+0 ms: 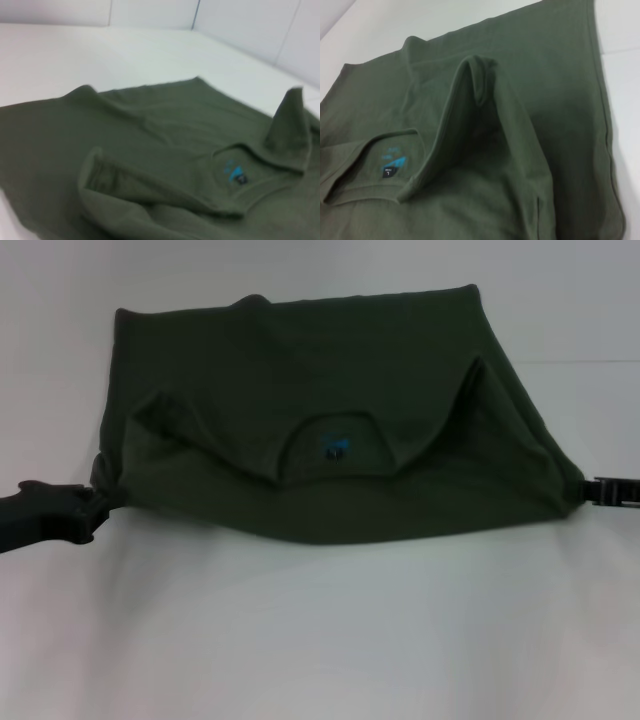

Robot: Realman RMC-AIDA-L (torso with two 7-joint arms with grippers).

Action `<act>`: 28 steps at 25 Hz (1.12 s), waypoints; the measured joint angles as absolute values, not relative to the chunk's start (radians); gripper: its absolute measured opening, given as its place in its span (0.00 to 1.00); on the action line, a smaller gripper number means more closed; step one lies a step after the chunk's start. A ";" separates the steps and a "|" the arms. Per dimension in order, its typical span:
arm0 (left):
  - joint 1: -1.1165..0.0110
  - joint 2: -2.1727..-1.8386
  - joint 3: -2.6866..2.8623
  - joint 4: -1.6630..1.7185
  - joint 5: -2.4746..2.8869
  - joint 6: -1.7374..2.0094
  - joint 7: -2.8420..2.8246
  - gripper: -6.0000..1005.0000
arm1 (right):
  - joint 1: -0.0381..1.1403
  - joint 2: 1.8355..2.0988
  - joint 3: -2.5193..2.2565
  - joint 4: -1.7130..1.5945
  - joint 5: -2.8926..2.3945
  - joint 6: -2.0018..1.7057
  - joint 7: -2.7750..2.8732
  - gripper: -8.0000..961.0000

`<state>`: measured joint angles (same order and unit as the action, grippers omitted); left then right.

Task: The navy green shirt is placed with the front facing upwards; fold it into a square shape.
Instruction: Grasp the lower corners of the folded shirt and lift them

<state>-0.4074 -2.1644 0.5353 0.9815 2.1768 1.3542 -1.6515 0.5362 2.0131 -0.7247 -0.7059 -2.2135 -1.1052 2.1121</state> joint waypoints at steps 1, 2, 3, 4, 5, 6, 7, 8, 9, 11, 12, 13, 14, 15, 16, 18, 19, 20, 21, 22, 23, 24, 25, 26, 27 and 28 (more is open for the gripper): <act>-0.401 -2.164 0.514 0.987 2.172 1.383 -1.653 0.01 | 0.526 2.012 -0.724 -0.715 -2.211 -1.121 2.108 0.01; -0.397 -2.164 0.499 0.989 2.170 1.406 -1.655 0.01 | 0.515 2.012 -0.723 -0.725 -2.211 -1.136 2.102 0.01; -0.392 -2.164 0.476 0.992 2.167 1.434 -1.656 0.01 | 0.503 2.013 -0.719 -0.736 -2.210 -1.152 2.093 0.01; -0.387 -2.164 0.452 0.993 2.167 1.467 -1.657 0.01 | 0.494 2.014 -0.712 -0.745 -2.210 -1.170 2.085 0.01; -0.381 -2.164 0.430 0.993 2.167 1.493 -1.657 0.01 | 0.482 2.016 -0.702 -0.754 -2.210 -1.188 2.076 0.01; -0.376 -2.163 0.413 0.993 2.167 1.513 -1.658 0.01 | 0.472 2.017 -0.685 -0.760 -2.209 -1.215 2.061 0.01; -0.369 -2.162 0.395 0.993 2.166 1.537 -1.658 0.01 | 0.465 2.018 -0.668 -0.764 -2.208 -1.237 2.049 0.01; -0.363 -2.161 0.384 0.994 2.166 1.548 -1.658 0.01 | 0.457 2.019 -0.650 -0.766 -2.206 -1.261 2.035 0.01; -0.354 -2.161 0.368 0.994 2.166 1.561 -1.658 0.01 | 0.447 2.019 -0.625 -0.766 -2.203 -1.291 2.015 0.01; -0.342 -2.160 0.347 0.994 2.169 1.578 -1.658 0.01 | 0.430 2.019 -0.575 -0.767 -2.198 -1.353 1.974 0.01; -0.334 -2.160 0.335 0.994 2.172 1.590 -1.658 0.01 | 0.422 2.019 -0.551 -0.767 -2.197 -1.381 1.956 0.01; -0.330 -2.160 0.328 0.994 2.174 1.596 -1.658 0.01 | 0.414 2.020 -0.530 -0.767 -2.197 -1.405 1.941 0.01; -0.324 -2.160 0.323 0.994 2.175 1.602 -1.658 0.01 | 0.406 2.020 -0.513 -0.767 -2.197 -1.425 1.929 0.01; -0.318 -2.160 0.319 0.994 2.175 1.608 -1.658 0.01 | 0.398 2.021 -0.499 -0.767 -2.197 -1.443 1.920 0.01; -0.313 -2.160 0.318 0.995 2.175 1.616 -1.658 0.01 | 0.387 2.021 -0.485 -0.767 -2.197 -1.459 1.913 0.01; -0.303 -2.160 0.316 0.998 2.176 1.634 -1.657 0.01 | 0.372 2.022 -0.469 -0.767 -2.197 -1.487 1.899 0.01; -0.299 -2.160 0.316 1.000 2.176 1.644 -1.657 0.01 | 0.363 2.023 -0.460 -0.767 -2.196 -1.503 1.890 0.01; -0.293 -2.160 0.315 1.003 2.176 1.656 -1.657 0.01 | 0.355 2.024 -0.452 -0.767 -2.196 -1.516 1.883 0.01; -0.288 -2.159 0.315 1.005 2.176 1.664 -1.657 0.01 | 0.344 2.026 -0.442 -0.767 -2.196 -1.532 1.872 0.01; -0.283 -2.159 0.314 1.007 2.177 1.678 -1.657 0.01 | 0.335 2.029 -0.434 -0.767 -2.196 -1.545 1.862 0.01; -0.279 -2.158 0.314 1.009 2.178 1.689 -1.657 0.01 | 0.326 2.030 -0.427 -0.767 -2.196 -1.558 1.851 0.01; -0.276 -2.157 0.310 1.011 2.184 1.704 -1.657 0.01 | 0.318 2.031 -0.419 -0.764 -2.196 -1.573 1.837 0.01; -0.273 -2.156 0.306 1.013 2.191 1.716 -1.657 0.01 | 0.309 2.032 -0.410 -0.762 -2.196 -1.591 1.823 0.01; -0.269 -2.156 0.298 1.014 2.201 1.729 -1.657 0.01 | 0.301 2.033 -0.404 -0.760 -2.196 -1.608 1.812 0.01; -0.268 -2.156 0.291 1.016 2.211 1.742 -1.657 0.01 | 0.290 2.033 -0.396 -0.759 -2.196 -1.625 1.804 0.01; -0.266 -2.155 0.283 1.017 2.222 1.757 -1.657 0.01 | 0.280 2.034 -0.389 -0.758 -2.196 -1.641 1.797 0.01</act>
